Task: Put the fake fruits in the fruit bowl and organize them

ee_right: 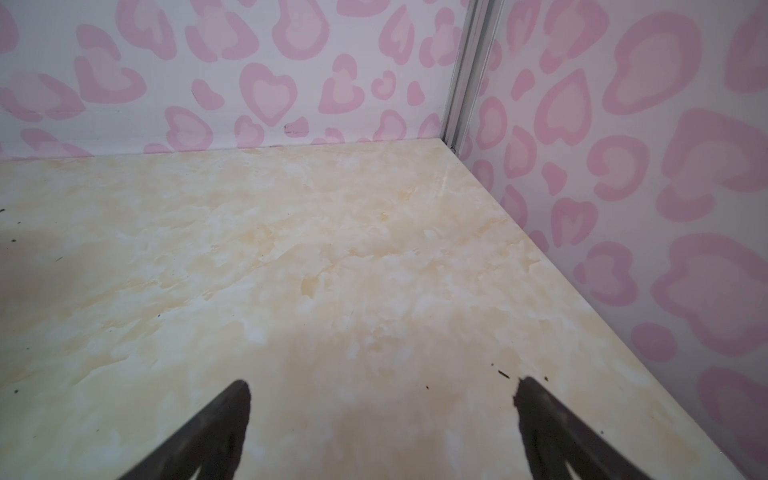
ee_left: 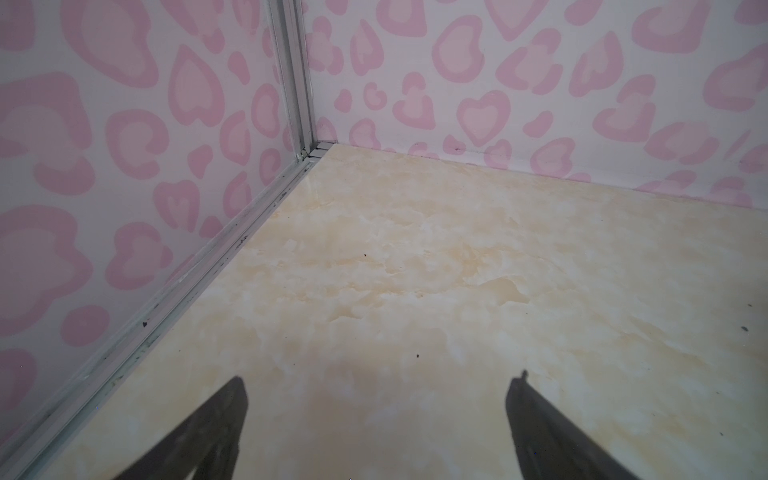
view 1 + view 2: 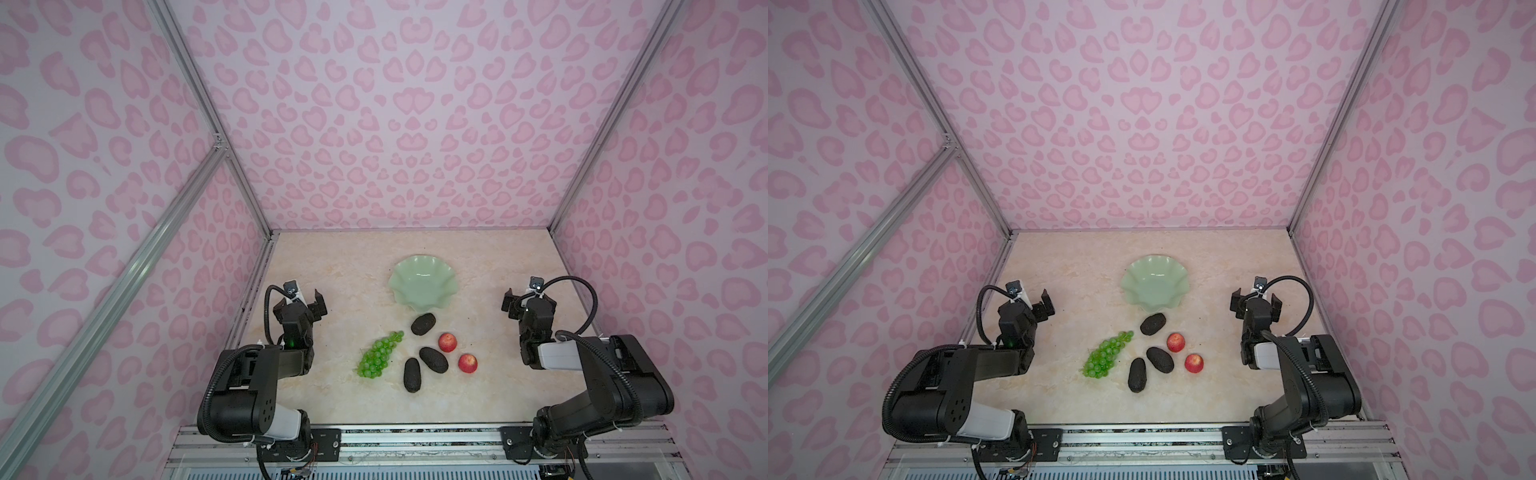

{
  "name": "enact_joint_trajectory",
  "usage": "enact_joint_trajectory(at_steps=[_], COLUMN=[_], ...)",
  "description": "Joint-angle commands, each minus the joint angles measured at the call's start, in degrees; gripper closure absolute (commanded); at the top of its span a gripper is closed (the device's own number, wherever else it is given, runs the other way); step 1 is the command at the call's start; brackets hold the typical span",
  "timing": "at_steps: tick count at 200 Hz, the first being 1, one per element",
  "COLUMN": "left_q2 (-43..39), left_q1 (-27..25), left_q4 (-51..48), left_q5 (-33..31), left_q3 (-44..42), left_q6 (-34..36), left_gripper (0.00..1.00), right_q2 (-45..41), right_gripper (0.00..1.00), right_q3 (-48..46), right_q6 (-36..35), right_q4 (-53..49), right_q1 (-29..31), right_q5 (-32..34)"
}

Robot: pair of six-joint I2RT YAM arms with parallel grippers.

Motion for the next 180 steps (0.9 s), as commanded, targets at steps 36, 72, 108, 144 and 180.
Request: enact_joint_trajectory(at_steps=[36, 72, 108, 144, 180], left_q2=[0.1, 0.0, -7.2, -23.1, -31.9], left_q1=[0.0, 0.0, -0.4, -0.4, -0.3], left_q4=[2.4, 2.6, -17.6, -37.3, -51.1], left_q5=[0.1, 0.1, 4.0, 3.9, 8.4], left_q3=[0.0, -0.1, 8.1, 15.5, 18.6], left_q6=[0.4, 0.4, 1.8, -7.7, -11.2], left_gripper=[0.02, 0.03, 0.02, 0.02, 0.03], right_q2=[0.3, -0.1, -10.3, -21.7, -33.5], right_gripper=[0.01, 0.01, 0.04, 0.01, 0.08], right_q3=[0.2, 0.0, 13.4, 22.6, 18.0], right_q6=[0.2, 0.9, 7.3, 20.2, 25.3], right_q4=[0.7, 1.5, -33.2, -61.6, -72.0], right_q1=[0.0, -0.1, 0.7, 1.2, 4.1], right_q5=[0.8, 2.1, 8.5, -0.2, -14.8])
